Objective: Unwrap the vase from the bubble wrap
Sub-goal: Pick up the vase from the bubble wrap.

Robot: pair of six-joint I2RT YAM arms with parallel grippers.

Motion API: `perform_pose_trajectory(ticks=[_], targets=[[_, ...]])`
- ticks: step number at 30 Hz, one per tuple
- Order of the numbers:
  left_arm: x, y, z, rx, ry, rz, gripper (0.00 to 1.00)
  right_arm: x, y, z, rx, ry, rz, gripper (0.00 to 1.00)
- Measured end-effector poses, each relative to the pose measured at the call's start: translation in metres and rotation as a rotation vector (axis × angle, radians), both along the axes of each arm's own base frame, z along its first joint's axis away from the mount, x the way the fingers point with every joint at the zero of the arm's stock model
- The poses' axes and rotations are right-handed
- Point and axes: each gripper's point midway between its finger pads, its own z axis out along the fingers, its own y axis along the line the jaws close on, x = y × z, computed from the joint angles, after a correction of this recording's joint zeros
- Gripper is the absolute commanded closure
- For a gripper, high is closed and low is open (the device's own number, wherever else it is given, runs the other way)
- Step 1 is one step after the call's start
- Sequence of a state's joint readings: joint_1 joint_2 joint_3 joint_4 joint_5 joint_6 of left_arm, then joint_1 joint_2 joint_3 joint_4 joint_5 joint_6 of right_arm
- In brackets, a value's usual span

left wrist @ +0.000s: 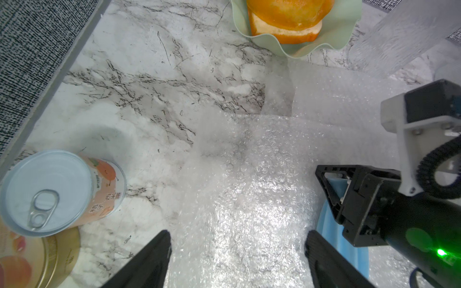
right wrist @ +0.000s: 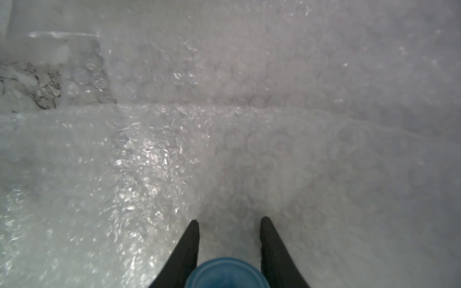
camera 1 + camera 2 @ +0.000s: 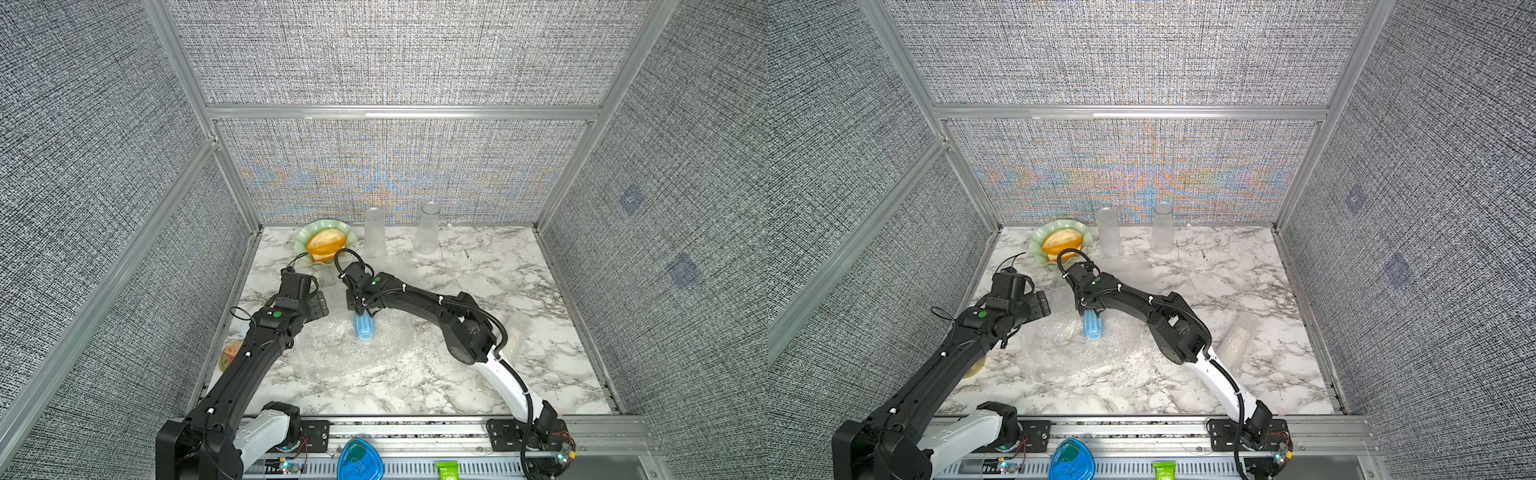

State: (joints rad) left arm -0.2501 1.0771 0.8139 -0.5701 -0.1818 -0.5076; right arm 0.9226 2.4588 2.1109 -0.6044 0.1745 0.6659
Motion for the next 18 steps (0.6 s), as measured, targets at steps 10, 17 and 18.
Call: perform_pose_trajectory(ticks=[10,17,18], targets=[[-0.001,0.001,0.003,-0.014,-0.012,0.001,0.14,-0.024,-0.014,0.071,0.029,-0.093,0.041,0.73],[-0.002,0.001,0.005,-0.026,-0.020,-0.001,0.14,-0.063,-0.030,0.084,0.001,-0.200,0.087,0.73],[-0.002,0.001,0.005,-0.026,-0.021,0.000,0.14,-0.069,-0.034,0.085,-0.004,-0.214,0.093,0.73]])
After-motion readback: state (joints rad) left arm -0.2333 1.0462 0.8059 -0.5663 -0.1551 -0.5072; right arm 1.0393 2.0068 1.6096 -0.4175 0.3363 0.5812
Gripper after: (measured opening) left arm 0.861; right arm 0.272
